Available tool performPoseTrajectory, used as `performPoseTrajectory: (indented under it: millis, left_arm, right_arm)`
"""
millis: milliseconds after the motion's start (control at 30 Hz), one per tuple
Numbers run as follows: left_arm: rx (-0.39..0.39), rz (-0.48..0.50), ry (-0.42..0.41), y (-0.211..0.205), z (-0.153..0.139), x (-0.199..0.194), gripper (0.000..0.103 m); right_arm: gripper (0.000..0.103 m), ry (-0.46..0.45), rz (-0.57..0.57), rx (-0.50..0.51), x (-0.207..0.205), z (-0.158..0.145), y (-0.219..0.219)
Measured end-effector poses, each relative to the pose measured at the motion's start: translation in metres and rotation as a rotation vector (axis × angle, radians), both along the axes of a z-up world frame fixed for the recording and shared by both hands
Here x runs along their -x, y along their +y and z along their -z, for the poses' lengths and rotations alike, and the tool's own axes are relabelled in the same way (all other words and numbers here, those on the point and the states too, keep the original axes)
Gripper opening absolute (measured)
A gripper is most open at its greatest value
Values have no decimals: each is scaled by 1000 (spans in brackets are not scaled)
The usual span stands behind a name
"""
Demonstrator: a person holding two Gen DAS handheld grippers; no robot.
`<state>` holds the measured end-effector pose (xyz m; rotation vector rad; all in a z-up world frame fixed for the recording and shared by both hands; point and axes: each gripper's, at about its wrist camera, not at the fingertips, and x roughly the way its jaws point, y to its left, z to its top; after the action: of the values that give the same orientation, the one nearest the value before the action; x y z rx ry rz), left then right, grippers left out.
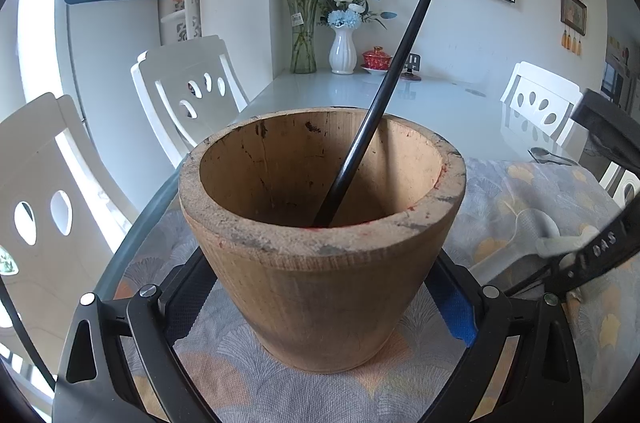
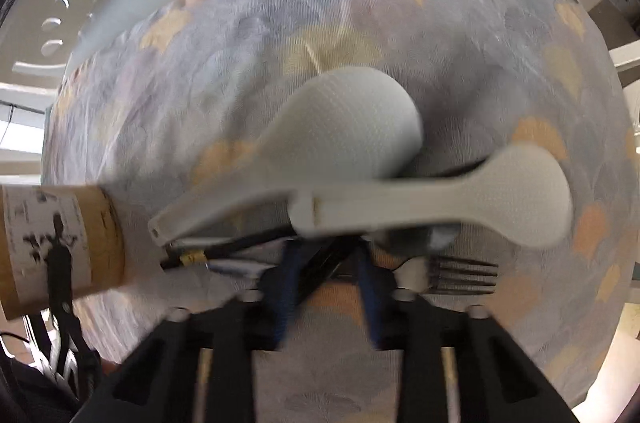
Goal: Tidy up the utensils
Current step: 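Move the open right tool back over the utensils, then grasp a second black chopstick with the right tool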
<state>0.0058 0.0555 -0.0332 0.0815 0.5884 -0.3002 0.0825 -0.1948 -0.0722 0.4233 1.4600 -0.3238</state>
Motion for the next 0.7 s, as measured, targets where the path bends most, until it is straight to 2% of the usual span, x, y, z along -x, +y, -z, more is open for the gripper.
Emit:
performPoseTrajectory:
  millis: [267, 367, 433, 533, 700]
  left_arm:
    - [-2, 1, 4, 0, 1, 0, 97]
    - [-3, 1, 3, 0, 1, 0, 97]
    - [-4, 1, 6, 0, 2, 0, 97]
    - [-4, 1, 8, 0, 2, 0, 97]
    - [-5, 1, 7, 0, 2, -1, 97]
  right_arm:
    - [12, -55, 54, -196, 44, 1, -13]
    - [12, -65, 34, -255, 61, -4, -12]
    - [12, -76, -20, -285, 72, -11, -6]
    - [13, -9, -100, -235, 80, -10, 9]
    - [13, -11, -54, -227, 85, -10, 3]
